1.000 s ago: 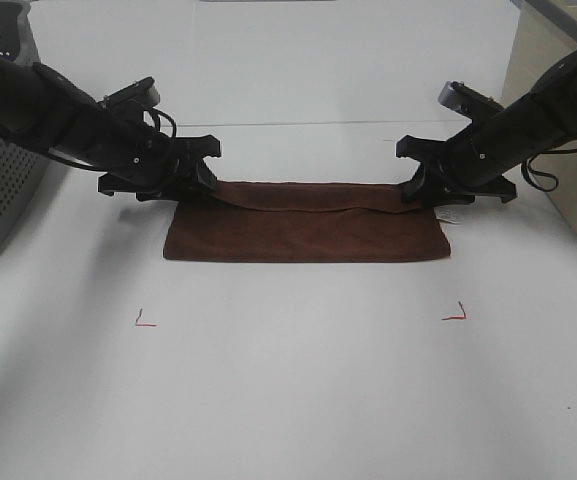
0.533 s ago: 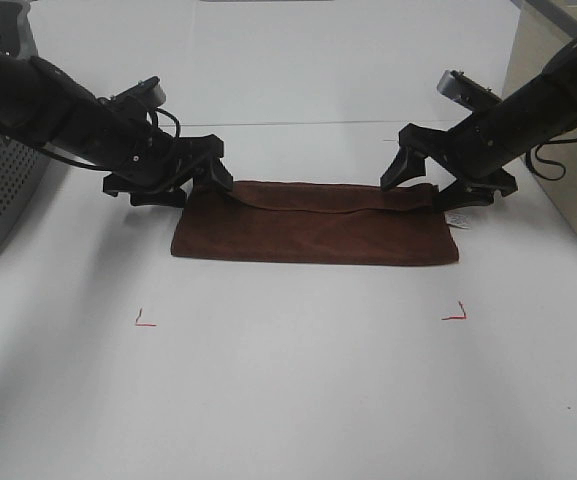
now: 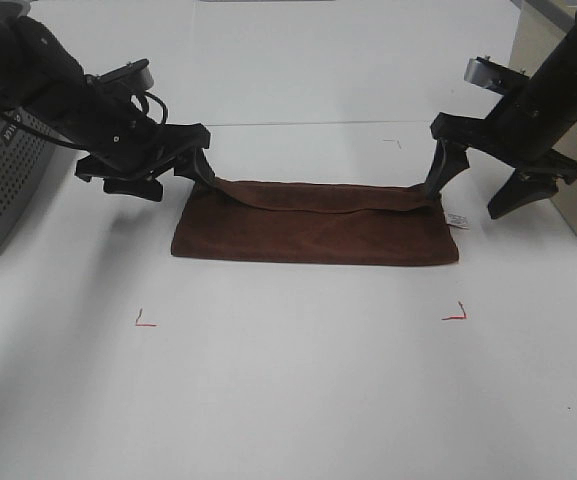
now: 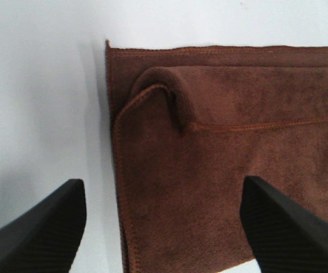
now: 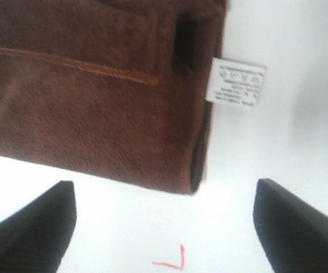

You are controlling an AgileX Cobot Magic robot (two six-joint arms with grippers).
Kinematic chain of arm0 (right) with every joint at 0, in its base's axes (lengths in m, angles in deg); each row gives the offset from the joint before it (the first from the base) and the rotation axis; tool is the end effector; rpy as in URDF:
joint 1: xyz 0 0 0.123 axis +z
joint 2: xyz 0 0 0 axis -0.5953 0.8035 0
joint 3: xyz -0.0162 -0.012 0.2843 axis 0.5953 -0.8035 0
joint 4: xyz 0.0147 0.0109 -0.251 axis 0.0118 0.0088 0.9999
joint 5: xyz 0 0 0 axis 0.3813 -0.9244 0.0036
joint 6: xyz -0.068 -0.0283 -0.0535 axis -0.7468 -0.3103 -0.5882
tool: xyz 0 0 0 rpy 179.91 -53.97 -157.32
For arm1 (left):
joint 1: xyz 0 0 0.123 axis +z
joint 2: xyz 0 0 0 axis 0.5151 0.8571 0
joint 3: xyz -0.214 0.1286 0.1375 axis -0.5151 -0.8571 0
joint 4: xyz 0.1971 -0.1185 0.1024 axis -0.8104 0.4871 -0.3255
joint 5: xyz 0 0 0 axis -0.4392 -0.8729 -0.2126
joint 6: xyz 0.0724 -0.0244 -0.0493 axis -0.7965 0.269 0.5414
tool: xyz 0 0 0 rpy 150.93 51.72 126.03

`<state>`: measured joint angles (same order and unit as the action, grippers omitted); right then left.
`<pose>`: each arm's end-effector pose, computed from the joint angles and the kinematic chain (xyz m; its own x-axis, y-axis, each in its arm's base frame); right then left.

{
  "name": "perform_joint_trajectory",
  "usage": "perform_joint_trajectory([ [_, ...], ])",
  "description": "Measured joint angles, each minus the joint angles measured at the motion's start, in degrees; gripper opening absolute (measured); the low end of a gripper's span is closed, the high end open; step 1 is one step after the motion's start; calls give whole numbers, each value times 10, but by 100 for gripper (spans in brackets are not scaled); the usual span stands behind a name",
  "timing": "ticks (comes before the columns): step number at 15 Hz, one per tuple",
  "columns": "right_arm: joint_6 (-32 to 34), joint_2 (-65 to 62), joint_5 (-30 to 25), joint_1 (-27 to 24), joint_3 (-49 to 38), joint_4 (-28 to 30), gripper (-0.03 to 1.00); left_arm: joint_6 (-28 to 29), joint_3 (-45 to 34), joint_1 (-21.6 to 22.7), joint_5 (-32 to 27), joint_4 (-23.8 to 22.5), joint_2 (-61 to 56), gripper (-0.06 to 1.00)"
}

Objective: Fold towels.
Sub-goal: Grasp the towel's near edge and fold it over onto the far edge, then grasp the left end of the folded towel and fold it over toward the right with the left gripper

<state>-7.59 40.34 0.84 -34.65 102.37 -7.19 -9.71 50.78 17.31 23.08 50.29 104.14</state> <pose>0.4142 0.0398 0.1655 -0.9853 0.0595 -0.1604 0.0089 0.9542 0.2991 0.4386 -0.1354 0.1337 -0.9078 -0.0714 -0.4132 0.1114 0.9090 -0.4017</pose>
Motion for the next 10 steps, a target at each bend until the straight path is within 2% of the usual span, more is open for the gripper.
perform_joint_trajectory([
  [1,19,-5,-22,0,0,23,82,22,0,2,0,-16,0,70],
  [3,36,-5,-41,0,0,54,82,37,0,13,-3,-13,6,70],
  [5,38,-5,-42,0,0,64,82,33,1,34,-18,19,26,70],
  [8,38,-5,-42,0,0,66,82,-36,13,40,-29,87,56,70],
  [9,38,-5,-42,0,0,66,82,-36,13,40,-29,87,56,70],
  [10,38,-5,-42,0,0,67,82,-57,29,40,-37,123,69,70],
])
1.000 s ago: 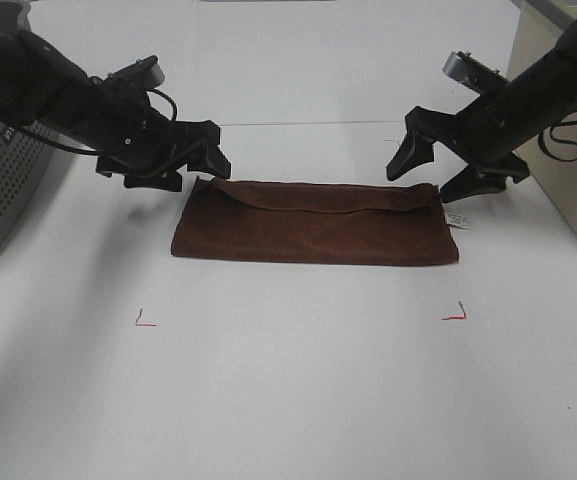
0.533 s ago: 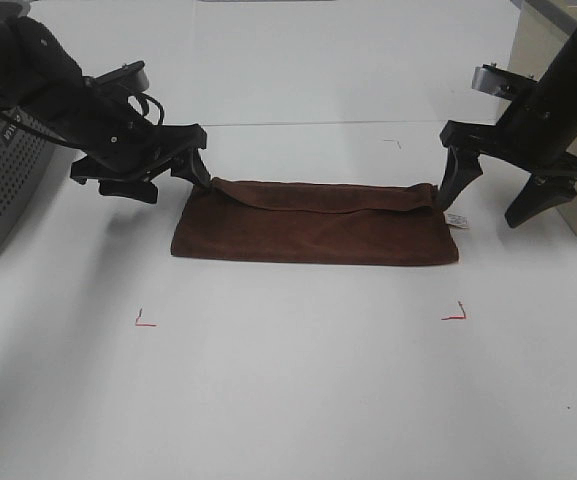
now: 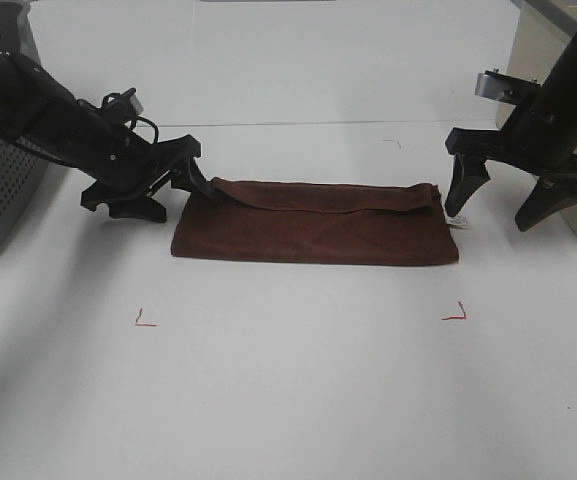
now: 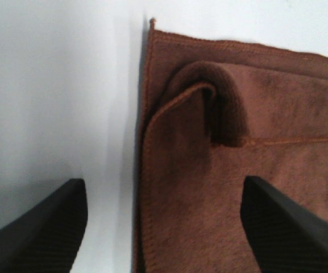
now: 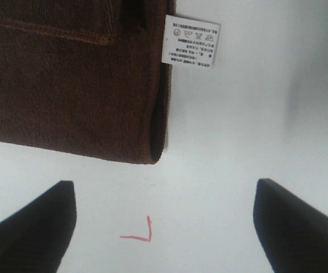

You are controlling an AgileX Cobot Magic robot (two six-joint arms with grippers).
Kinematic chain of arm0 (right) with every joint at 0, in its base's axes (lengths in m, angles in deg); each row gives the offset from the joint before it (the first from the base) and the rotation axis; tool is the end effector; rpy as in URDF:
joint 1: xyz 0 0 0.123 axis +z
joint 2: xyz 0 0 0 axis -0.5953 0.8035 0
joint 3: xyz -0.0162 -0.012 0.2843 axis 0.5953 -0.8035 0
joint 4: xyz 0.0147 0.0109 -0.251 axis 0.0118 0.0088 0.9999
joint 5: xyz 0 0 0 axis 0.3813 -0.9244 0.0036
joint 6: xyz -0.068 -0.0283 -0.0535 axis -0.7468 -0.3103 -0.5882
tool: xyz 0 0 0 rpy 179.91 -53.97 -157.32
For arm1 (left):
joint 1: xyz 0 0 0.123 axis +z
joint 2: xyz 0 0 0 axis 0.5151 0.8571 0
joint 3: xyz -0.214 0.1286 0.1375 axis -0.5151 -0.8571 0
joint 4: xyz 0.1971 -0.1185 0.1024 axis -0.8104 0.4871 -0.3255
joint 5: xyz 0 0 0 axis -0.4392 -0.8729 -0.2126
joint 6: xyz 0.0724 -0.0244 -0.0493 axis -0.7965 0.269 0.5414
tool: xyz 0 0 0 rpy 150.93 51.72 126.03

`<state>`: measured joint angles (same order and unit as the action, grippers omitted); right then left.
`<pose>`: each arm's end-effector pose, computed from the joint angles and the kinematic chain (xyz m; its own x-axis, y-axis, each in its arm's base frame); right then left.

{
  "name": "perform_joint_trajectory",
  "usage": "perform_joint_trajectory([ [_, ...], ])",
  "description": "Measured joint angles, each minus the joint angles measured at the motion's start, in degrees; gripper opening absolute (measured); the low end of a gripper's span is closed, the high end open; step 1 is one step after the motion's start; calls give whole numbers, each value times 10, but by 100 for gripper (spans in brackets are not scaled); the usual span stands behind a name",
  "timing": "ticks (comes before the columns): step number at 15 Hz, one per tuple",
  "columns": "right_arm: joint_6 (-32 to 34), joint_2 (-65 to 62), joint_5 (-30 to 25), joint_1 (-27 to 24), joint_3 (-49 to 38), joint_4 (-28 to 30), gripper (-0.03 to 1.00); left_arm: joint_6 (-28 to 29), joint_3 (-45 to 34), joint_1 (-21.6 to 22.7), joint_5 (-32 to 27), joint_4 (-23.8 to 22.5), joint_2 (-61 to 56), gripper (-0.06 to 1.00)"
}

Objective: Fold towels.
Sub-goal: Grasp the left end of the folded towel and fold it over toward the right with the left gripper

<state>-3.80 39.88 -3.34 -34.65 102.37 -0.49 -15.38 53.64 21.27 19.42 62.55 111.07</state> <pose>0.4063 0.0325 0.1659 -0.9953 0.0366 -0.0899 0.0164 0.9762 0.2160 0.4538 -0.1169 0.0952 -0.9365 -0.1927 -0.2931 -0.0108 0.8510 -0.5251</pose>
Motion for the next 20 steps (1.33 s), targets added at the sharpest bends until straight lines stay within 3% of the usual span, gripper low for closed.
perform_joint_trajectory([
  [4,1,0,0,0,0,1,82,-17,79,-7,-60,50,52,65],
  [7,1,0,2,0,0,1,82,-17,95,-20,-63,51,64,58],
  [9,1,0,7,0,0,1,82,-17,96,-27,-62,45,70,22],
  [10,1,0,9,0,0,1,82,-17,96,-27,-60,36,71,8],
  [11,1,0,11,0,0,1,82,-17,96,-27,-58,29,71,4],
  [14,1,0,14,0,0,7,82,14,96,-14,-72,-11,66,4],
  [17,5,0,15,0,0,7,82,69,97,21,-98,-98,22,4],
  [20,7,0,15,0,0,7,82,121,123,25,-143,-129,-23,4],
])
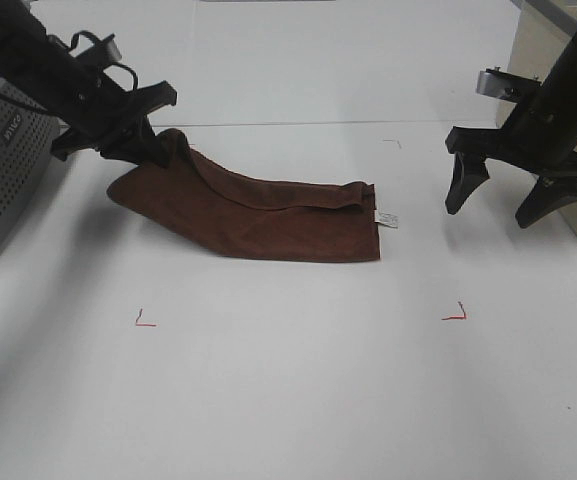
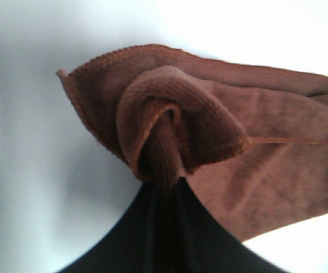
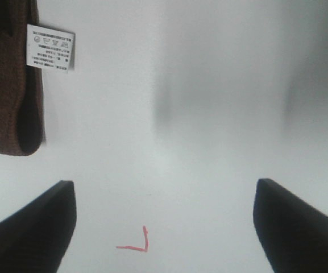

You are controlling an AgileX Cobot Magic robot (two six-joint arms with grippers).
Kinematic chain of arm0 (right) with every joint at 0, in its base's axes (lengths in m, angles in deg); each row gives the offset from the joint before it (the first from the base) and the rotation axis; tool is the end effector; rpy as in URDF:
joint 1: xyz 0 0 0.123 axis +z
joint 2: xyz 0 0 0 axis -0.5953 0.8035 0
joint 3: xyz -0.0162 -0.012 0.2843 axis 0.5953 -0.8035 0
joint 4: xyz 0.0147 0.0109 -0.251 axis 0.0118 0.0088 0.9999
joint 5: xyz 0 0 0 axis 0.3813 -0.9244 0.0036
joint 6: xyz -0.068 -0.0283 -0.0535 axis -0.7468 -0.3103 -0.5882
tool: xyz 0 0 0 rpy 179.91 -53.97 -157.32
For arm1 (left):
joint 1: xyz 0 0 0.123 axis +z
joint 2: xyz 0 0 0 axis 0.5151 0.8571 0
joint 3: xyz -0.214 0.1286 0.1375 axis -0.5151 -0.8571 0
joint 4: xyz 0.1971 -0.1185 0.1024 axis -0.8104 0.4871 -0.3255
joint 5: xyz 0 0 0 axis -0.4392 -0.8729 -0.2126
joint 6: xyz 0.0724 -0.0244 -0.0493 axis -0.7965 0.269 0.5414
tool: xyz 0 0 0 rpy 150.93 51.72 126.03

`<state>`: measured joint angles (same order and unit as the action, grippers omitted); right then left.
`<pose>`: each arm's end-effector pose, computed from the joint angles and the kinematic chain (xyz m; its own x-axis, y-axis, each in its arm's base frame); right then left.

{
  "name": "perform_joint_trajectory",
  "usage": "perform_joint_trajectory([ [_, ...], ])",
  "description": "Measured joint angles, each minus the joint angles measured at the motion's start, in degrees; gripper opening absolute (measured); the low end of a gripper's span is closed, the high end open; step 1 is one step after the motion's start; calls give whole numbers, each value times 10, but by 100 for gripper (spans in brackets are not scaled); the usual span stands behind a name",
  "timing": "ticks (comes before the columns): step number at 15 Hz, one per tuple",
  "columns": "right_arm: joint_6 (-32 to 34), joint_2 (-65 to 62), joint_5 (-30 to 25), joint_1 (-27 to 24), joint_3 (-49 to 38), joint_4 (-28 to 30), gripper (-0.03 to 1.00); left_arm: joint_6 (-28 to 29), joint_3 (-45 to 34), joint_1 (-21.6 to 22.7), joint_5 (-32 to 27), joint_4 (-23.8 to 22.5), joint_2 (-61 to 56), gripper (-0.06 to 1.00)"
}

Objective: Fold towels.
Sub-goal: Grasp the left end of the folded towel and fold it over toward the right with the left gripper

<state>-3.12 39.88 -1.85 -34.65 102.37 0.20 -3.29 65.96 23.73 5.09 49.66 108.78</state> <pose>0.4086 0.0314 0.1659 -0.9924 0.0469 -0.1134 0.0227 0.9785 0.2052 0.4735 -0.1012 0.1597 -0.9499 -0.1405 -0.2792 0.0215 0.8618 -0.5068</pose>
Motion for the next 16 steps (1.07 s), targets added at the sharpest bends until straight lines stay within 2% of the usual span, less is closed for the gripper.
perform_joint_trajectory([
  [3,2,0,0,0,0,0,82,41,59,-35,-42,2,-5,4],
  [5,2,0,0,0,0,0,82,67,96,-83,-41,6,-2,4],
  [8,2,0,0,0,0,0,82,114,121,-142,11,11,30,4],
  [13,2,0,0,0,0,-1,82,156,154,-203,76,13,101,5],
  [15,2,0,0,0,0,-1,82,184,164,-213,83,16,124,17],
  [16,2,0,0,0,0,-2,82,192,165,-214,89,19,133,30],
])
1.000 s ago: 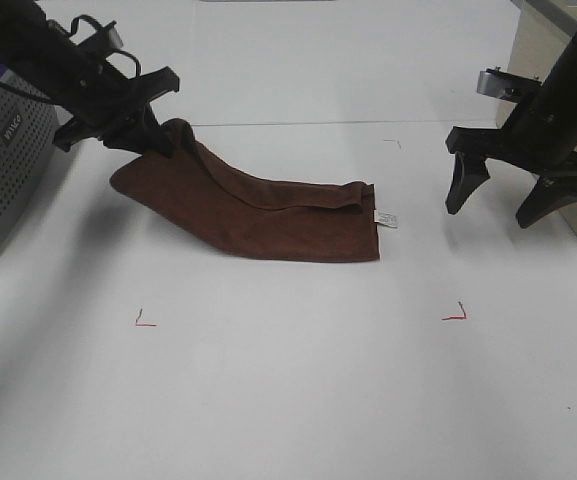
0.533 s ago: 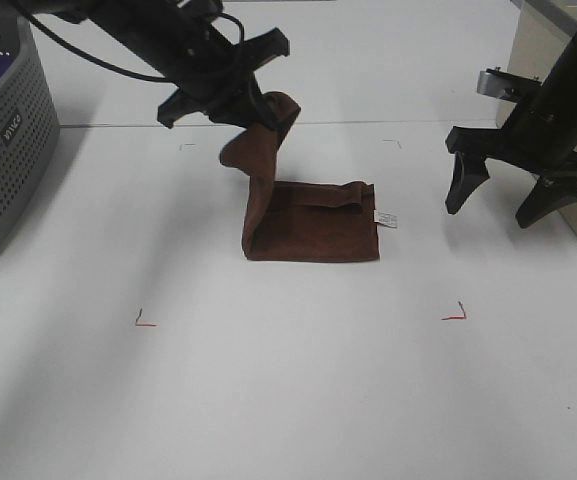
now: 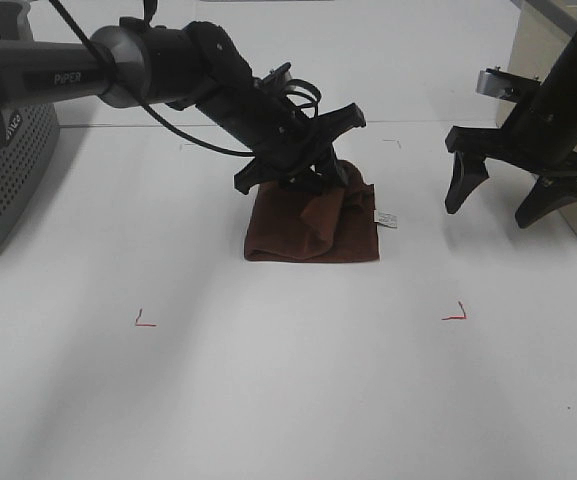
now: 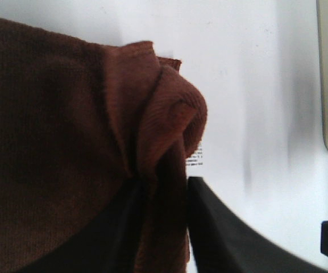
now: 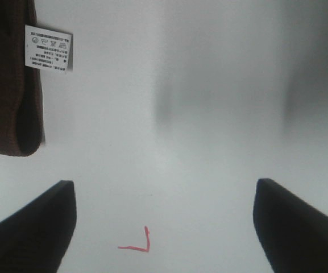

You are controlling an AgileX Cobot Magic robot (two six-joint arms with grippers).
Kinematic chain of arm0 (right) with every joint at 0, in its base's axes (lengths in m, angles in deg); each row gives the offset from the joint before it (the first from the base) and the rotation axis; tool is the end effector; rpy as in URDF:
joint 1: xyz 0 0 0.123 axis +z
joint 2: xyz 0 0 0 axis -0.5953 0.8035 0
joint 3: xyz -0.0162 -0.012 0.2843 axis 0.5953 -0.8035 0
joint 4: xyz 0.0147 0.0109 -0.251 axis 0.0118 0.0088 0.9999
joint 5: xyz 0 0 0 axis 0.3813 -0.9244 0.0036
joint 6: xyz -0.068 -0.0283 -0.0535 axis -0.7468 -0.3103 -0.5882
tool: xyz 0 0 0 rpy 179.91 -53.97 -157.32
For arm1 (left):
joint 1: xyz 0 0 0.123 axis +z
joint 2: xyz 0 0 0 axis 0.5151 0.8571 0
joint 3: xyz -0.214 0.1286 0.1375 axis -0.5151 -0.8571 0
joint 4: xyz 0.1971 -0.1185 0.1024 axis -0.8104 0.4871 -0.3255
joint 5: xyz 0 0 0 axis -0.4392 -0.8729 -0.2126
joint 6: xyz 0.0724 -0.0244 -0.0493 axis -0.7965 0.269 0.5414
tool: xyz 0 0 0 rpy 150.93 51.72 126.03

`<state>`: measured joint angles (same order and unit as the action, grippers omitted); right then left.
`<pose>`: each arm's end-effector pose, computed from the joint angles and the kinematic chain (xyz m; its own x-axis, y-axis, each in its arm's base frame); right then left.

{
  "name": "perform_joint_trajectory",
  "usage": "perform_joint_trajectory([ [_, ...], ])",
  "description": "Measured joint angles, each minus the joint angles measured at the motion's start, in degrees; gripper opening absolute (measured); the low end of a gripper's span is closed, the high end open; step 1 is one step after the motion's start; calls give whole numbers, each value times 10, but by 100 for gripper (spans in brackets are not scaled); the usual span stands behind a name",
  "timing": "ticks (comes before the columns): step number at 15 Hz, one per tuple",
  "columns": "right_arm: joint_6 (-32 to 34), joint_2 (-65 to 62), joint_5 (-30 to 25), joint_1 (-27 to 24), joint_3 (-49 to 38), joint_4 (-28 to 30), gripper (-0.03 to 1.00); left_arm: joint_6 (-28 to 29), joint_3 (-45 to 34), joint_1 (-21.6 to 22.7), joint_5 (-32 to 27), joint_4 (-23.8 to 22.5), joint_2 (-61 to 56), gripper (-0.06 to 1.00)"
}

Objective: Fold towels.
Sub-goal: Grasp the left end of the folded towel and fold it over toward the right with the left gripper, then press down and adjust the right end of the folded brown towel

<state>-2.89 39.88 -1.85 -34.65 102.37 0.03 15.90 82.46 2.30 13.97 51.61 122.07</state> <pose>0.4086 0.0316 0.1659 -0.9923 0.0525 -0.1124 0.0281 0.9777 0.2082 0.4579 -0.2917 0.1270 -0.9551 -0.1692 -0.2431 0.0243 0.7734 -0.6334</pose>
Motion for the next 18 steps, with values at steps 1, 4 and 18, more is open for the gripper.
perform_joint_trajectory([
  [1,0,0,0,0,0,-1,82,3,0,-1,4,11,5,44],
  [4,0,0,0,0,0,-5,82,-16,1,-1,25,98,6,79],
  [18,-274,0,67,136,0,-399,77,-175,3,190,-164,1,-104,75],
])
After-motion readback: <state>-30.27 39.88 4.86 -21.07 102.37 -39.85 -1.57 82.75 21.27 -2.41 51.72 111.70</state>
